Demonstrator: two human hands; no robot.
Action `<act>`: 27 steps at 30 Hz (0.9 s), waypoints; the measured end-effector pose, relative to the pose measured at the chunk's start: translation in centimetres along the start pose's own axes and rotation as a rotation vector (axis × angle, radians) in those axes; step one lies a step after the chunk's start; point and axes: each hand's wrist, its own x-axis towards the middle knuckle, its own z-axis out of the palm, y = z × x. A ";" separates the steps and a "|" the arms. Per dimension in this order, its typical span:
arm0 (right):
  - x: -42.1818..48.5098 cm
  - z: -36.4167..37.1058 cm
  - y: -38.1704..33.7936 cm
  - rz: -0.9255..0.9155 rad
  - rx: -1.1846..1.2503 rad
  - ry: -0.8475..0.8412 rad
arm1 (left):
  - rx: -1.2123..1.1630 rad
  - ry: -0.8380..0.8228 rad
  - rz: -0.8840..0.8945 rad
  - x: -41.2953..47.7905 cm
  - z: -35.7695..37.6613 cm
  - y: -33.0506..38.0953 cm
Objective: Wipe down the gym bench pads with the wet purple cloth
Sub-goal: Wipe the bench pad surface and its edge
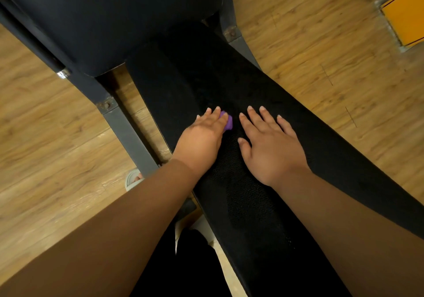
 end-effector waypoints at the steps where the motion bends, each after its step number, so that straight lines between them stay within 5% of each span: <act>1: 0.0 0.0 0.0 0.000 0.001 -0.004 | 0.008 0.006 0.042 -1.2 0.3 -0.2; 21: 1.0 -0.6 0.1 -0.063 -0.068 -0.062 | -0.012 0.128 0.241 0.2 0.1 -3.3; 27: 5.9 -1.4 -0.6 -0.100 -0.059 -0.083 | 0.057 0.046 0.113 2.5 -0.7 -3.7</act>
